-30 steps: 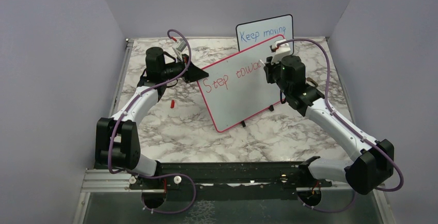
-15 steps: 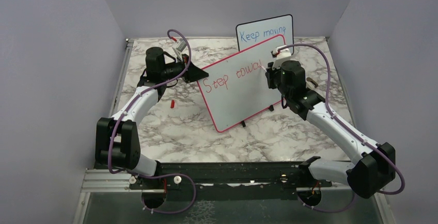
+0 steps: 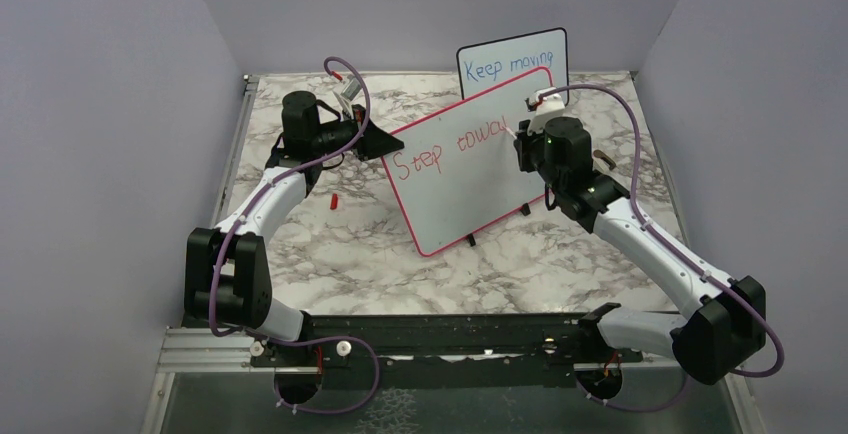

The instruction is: Write a sentence on the whiteboard

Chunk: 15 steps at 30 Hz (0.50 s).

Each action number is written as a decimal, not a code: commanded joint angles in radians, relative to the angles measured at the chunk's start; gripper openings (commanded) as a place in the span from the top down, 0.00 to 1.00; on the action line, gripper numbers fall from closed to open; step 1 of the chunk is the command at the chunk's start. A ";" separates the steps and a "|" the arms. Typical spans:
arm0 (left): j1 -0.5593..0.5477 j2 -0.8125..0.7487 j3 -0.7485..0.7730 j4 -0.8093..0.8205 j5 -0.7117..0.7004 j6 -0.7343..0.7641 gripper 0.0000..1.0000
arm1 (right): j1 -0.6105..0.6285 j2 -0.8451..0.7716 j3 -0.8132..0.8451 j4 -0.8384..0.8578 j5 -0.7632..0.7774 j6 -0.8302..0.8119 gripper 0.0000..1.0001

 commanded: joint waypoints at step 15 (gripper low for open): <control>-0.009 0.035 -0.006 -0.099 0.032 0.068 1.00 | -0.012 0.050 0.080 0.044 -0.014 -0.017 1.00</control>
